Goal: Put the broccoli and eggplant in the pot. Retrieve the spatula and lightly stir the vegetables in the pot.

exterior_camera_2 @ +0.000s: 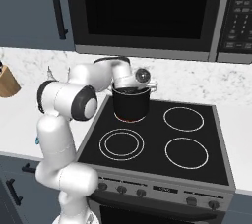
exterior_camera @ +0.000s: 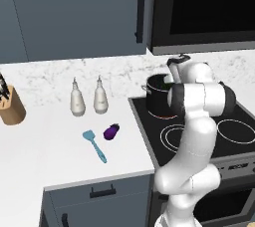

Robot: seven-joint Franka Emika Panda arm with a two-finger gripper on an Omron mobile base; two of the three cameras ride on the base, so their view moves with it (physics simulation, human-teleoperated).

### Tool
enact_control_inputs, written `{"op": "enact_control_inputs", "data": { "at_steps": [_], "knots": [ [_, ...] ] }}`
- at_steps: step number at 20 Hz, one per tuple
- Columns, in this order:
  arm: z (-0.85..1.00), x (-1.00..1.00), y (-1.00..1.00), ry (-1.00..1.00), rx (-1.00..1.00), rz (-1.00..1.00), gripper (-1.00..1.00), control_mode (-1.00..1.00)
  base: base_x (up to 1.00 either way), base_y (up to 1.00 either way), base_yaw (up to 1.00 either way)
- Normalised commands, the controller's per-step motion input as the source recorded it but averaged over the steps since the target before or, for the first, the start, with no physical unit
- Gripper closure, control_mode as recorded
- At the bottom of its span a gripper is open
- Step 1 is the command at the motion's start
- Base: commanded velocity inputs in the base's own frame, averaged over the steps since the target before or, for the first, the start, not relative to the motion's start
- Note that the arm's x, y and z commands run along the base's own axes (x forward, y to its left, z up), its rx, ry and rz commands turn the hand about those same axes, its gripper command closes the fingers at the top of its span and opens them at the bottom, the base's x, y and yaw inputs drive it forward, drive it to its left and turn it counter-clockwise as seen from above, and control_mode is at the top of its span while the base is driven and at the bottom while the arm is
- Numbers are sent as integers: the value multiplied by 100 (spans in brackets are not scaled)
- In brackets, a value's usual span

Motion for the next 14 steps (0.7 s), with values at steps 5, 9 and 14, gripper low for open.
{"op": "enact_control_inputs", "data": {
  "at_steps": [5, 9, 14],
  "knots": [
    [53, -100, -2, -14, 5, -2, -100, -100, 0, 0, 0],
    [92, -82, 0, -15, 7, -3, -100, -100, 0, 0, 0],
    [66, -85, 1, 1, 1, -1, -100, -100, 0, 0, 0]
  ]
}}
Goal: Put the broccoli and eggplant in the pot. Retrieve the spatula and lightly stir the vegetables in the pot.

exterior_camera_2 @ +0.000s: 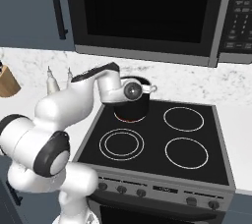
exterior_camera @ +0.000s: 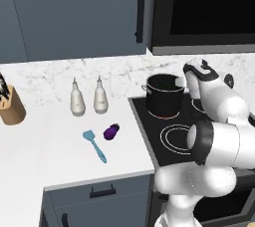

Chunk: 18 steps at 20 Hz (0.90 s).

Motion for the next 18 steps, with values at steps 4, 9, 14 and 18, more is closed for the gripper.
{"op": "enact_control_inputs", "data": {
  "at_steps": [4, 9, 14, 18],
  "knots": [
    [75, -81, 39, 19, -2, 6, -100, -100, 0, 0, 0],
    [51, -50, 41, 29, -6, 6, -100, -100, 0, 0, 0],
    [20, -70, 37, 19, -10, 11, -100, -100, 0, 0, 0],
    [36, -86, 35, 2, -13, 18, -100, -100, 0, 0, 0]
  ]
}}
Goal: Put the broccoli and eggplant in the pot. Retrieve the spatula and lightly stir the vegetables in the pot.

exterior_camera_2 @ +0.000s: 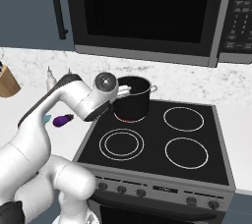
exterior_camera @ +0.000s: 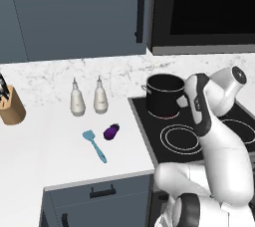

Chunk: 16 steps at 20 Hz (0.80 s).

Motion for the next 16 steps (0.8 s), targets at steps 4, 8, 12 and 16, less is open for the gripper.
{"op": "enact_control_inputs", "data": {
  "at_steps": [4, 8, 12, 16],
  "knots": [
    [18, -62, 46, 8, -17, 24, -100, -100, 0, 0, 0],
    [0, -26, 77, 10, -26, 48, -100, -100, 0, 0, 0],
    [0, -7, 89, 11, -30, 60, -100, -100, 0, 0, 0],
    [0, -4, 87, 11, -34, 61, -100, -100, 0, 0, 0]
  ]
}}
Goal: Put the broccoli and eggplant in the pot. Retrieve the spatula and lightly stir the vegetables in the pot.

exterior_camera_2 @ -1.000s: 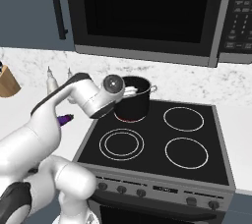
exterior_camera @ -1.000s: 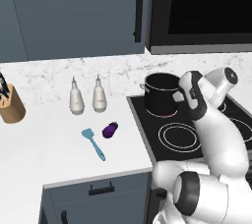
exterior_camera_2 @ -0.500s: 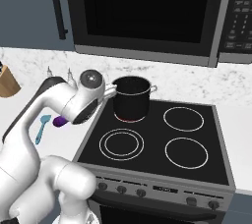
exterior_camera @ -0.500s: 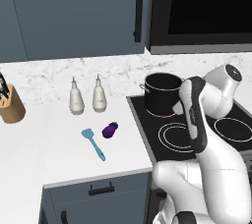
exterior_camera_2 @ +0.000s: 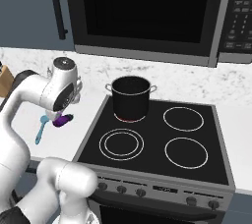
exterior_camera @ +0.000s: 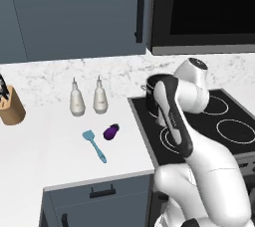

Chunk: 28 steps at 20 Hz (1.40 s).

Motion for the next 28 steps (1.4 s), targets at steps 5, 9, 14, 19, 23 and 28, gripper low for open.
{"op": "enact_control_inputs", "data": {
  "at_steps": [5, 9, 14, 19, 23, 28],
  "knots": [
    [-3, 0, 82, 4, -36, 59, -100, -100, 0, 0, 0],
    [-24, 0, 90, 0, -26, 38, -100, -100, 0, 0, 0],
    [-15, 0, 62, 2, -8, 14, -100, -100, 0, 0, 0],
    [-24, 14, 14, 3, 0, 20, -100, -100, 0, 0, 0],
    [-58, 56, 0, 0, -1, 44, -100, -100, 0, 0, 0],
    [-69, 48, 0, 0, -3, 37, -100, -100, 0, 0, 0]
  ]
}}
